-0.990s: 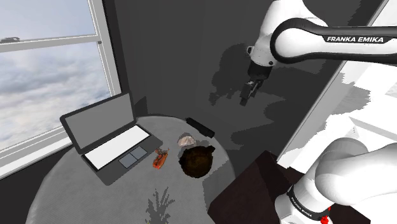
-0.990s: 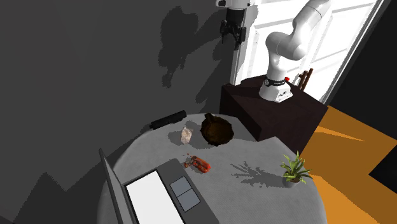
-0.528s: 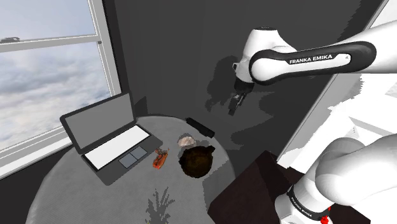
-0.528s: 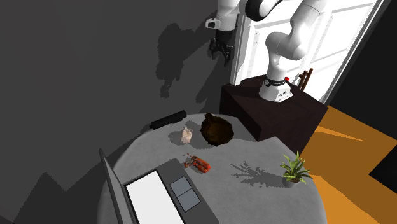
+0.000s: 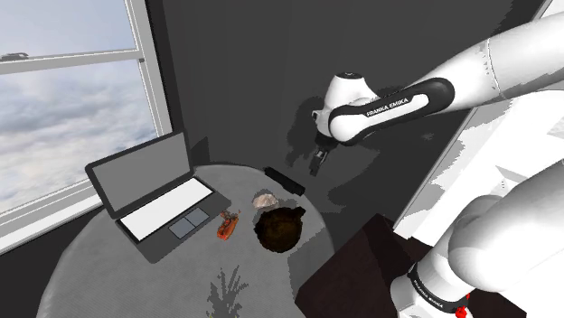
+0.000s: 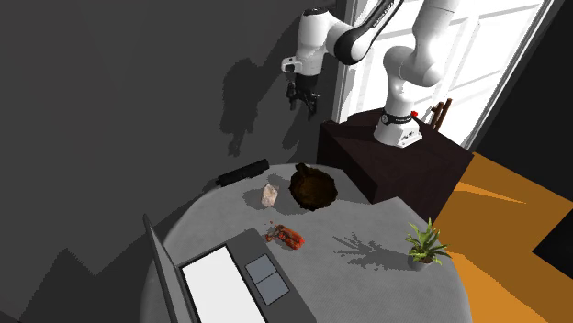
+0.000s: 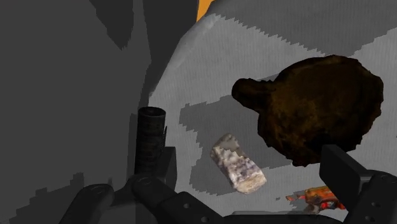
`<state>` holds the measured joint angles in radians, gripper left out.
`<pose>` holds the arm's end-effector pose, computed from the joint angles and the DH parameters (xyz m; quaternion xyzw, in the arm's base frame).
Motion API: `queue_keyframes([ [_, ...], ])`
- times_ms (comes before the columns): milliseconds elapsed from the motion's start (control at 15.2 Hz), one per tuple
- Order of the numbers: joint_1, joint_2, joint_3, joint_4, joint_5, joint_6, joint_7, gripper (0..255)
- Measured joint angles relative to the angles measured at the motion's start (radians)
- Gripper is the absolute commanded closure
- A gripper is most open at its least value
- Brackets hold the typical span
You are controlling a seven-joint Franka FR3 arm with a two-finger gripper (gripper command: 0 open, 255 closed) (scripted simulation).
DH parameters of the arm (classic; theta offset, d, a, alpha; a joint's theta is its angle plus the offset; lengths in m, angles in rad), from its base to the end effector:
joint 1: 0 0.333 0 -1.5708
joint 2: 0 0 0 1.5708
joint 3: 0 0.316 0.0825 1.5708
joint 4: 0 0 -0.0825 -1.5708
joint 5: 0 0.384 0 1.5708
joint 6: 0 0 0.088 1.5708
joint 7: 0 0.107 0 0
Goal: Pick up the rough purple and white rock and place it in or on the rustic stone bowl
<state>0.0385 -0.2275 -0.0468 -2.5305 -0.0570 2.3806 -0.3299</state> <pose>0.4459 -0.0041 0.3642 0.9828 0.1799 0.0357 0.0214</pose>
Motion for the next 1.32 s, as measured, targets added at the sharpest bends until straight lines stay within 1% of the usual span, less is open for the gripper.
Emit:
queue_keyframes([
  [66, 0.001, 0.042, -0.003, 0.002, -0.001, 0.042, -0.012, 0],
  [198, 0.003, 0.110, -0.007, 0.027, -0.001, 0.090, -0.037, 0],
  [330, 0.004, 0.200, -0.009, 0.041, -0.002, 0.170, -0.060, 0],
  [726, 0.004, 0.449, -0.002, 0.154, 0.003, 0.320, -0.124, 0],
  [1188, -0.010, 0.730, 0.017, 0.338, -0.008, 0.433, -0.190, 0],
  [1320, -0.011, 0.802, 0.021, 0.395, -0.013, 0.452, -0.202, 0],
])
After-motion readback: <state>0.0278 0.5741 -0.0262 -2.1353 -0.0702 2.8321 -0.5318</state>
